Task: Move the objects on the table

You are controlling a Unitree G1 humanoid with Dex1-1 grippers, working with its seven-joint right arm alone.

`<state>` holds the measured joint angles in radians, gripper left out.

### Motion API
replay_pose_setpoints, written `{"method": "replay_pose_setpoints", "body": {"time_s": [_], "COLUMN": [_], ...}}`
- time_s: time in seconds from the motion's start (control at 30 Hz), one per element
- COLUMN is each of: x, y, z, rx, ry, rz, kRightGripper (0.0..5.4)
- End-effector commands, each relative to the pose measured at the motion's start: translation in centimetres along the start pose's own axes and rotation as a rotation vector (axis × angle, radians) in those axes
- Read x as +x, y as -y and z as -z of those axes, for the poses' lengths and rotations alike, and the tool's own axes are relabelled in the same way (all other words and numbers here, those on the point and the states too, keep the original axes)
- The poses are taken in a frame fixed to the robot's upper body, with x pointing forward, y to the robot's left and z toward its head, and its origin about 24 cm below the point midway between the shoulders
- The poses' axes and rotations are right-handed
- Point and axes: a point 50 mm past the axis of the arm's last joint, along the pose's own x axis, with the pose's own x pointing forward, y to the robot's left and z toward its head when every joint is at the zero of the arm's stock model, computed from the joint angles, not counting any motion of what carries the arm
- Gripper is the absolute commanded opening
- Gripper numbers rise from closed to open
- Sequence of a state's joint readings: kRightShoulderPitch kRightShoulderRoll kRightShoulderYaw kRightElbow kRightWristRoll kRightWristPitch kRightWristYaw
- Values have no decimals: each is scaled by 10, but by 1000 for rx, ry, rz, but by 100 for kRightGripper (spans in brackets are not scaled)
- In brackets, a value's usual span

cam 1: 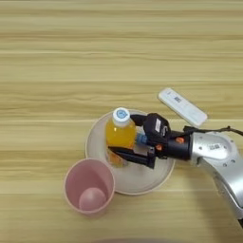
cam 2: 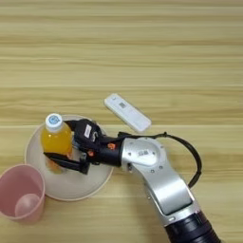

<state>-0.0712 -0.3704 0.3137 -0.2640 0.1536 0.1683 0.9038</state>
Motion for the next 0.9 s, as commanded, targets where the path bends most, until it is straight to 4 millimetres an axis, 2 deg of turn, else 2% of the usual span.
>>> {"method": "replay_pose_setpoints", "body": {"time_s": [0.03,0.33,0.6,0.9], "x": [0,-4,-11,-9], "y": [15,25,47,66], "z": [-25,-41,-59,-72], "rx": [-98,-76,-58,-58], "ry": [80,170,270,317], "rz": [52,103,235,345], "kRightGripper": [343,342,342,342]}}
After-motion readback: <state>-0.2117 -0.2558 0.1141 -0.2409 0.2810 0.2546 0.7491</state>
